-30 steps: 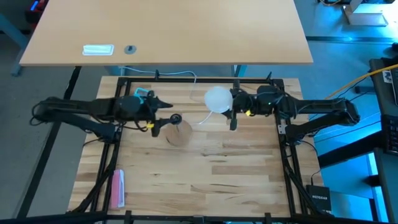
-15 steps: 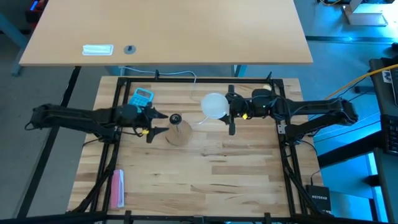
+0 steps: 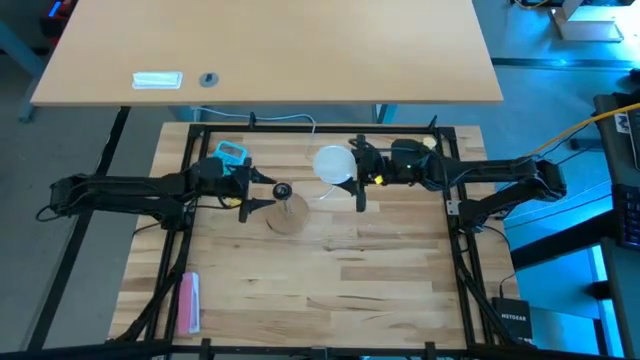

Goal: Screw lightbulb
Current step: Insert the light bulb into the lamp

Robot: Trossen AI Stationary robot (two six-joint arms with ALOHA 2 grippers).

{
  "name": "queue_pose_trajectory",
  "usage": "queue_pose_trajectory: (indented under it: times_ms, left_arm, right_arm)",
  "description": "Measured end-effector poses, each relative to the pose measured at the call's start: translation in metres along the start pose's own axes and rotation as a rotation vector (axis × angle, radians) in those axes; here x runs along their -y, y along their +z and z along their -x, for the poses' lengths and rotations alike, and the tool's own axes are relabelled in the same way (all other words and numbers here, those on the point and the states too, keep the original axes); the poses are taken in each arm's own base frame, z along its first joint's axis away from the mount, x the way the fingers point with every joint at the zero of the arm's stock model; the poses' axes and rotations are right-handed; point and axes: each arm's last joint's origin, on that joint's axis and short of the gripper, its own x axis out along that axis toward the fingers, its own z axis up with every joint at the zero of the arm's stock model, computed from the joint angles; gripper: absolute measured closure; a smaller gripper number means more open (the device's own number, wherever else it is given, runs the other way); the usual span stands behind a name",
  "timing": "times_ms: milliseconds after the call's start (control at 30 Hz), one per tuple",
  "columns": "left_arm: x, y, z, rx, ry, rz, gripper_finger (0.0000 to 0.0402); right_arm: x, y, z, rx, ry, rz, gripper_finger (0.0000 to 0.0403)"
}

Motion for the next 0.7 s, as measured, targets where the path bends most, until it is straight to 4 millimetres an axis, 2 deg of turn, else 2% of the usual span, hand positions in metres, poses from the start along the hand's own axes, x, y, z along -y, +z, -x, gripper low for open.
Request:
queue_pose_trajectory:
  times_ms: [100,267,433,533,700]
  left_arm:
    - [-0.004,0.000,-0.009,0.030,-0.051,-0.005,0.0124]
    - [-0.012,-0.012,-0.025,-0.008,-0.071,-0.002,0.0124]
    - [-0.015,-0.008,-0.036,0.117,-0.180,-0.018,0.0124]
    - [-0.020,-0.012,-0.039,0.105,-0.201,-0.011,0.0125]
    - [-0.024,-0.019,-0.043,0.074,-0.189,0.013,0.0169]
  right_arm:
    - [0.008,-0.006,-0.008,-0.003,0.020,-0.027,0.0229]
    - [0.017,-0.015,-0.018,-0.002,0.052,-0.056,0.0235]
    - [0.018,-0.017,-0.021,0.000,0.062,-0.051,0.0229]
    - [0.017,-0.016,-0.021,0.002,0.063,-0.050,0.0231]
    - [0.017,-0.017,-0.022,0.002,0.074,-0.046,0.0233]
